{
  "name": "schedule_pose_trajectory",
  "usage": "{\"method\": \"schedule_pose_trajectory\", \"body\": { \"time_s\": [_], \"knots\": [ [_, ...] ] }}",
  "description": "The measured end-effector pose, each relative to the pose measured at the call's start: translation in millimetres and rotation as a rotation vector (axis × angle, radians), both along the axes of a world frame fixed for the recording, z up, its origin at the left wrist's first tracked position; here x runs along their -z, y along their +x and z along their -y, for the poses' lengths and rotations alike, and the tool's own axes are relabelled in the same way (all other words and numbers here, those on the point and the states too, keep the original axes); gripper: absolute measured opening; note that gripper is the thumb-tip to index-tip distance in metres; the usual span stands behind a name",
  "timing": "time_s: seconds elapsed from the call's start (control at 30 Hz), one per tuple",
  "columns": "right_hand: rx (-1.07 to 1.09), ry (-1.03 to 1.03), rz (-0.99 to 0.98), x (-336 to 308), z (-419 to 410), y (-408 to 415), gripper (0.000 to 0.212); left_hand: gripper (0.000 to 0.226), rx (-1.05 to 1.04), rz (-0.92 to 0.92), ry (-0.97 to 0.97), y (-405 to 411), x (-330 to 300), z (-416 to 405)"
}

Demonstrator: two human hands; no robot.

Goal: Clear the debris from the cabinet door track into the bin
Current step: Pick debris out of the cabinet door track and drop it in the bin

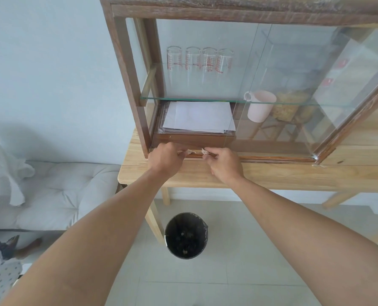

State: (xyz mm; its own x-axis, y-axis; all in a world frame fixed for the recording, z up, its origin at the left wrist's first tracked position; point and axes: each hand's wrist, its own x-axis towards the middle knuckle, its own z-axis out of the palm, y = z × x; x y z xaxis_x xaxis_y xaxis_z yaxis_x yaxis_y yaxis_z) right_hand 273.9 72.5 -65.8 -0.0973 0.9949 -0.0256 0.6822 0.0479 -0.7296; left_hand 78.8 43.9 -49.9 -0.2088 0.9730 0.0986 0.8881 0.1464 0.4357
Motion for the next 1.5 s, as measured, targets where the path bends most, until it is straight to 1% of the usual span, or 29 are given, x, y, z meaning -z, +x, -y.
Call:
{"method": "schedule_pose_trajectory", "body": {
  "time_s": [0.1,0.23,0.5,0.77,0.9,1.03,1.13,1.3,1.5],
  "knots": [
    [0.017,0.014,-0.041,1,1,-1,0.026,0.021,-0.013,0.0,0.022,1,1,-1],
    [0.027,0.017,-0.047,1,6,-2,0.021,0.019,-0.032,0.019,0.064,4,-1,4],
    [0.026,0.009,-0.042,1,32,0,0.021,0.019,0.004,0.021,0.106,8,-4,34],
    [0.022,-0.002,-0.041,7,71,5,0.021,0.023,0.002,-0.031,0.076,3,-3,80],
    [-0.003,-0.024,-0.04,15,92,10,0.021,0.024,0.011,-0.018,0.063,0,6,102],
    [-0.027,-0.063,-0.006,28,105,17,0.024,0.022,0.019,0.032,0.052,-3,22,119],
    [-0.04,-0.099,0.027,44,112,21,0.023,0.022,0.008,0.043,0.043,-4,37,129],
    [-0.05,-0.16,0.082,81,118,24,0.023,0.025,0.007,0.049,-0.071,-3,75,134],
    [-0.069,-0.269,0.137,131,113,27,0.024,0.022,-0.016,0.065,-0.202,-4,136,130]
  ]
}}
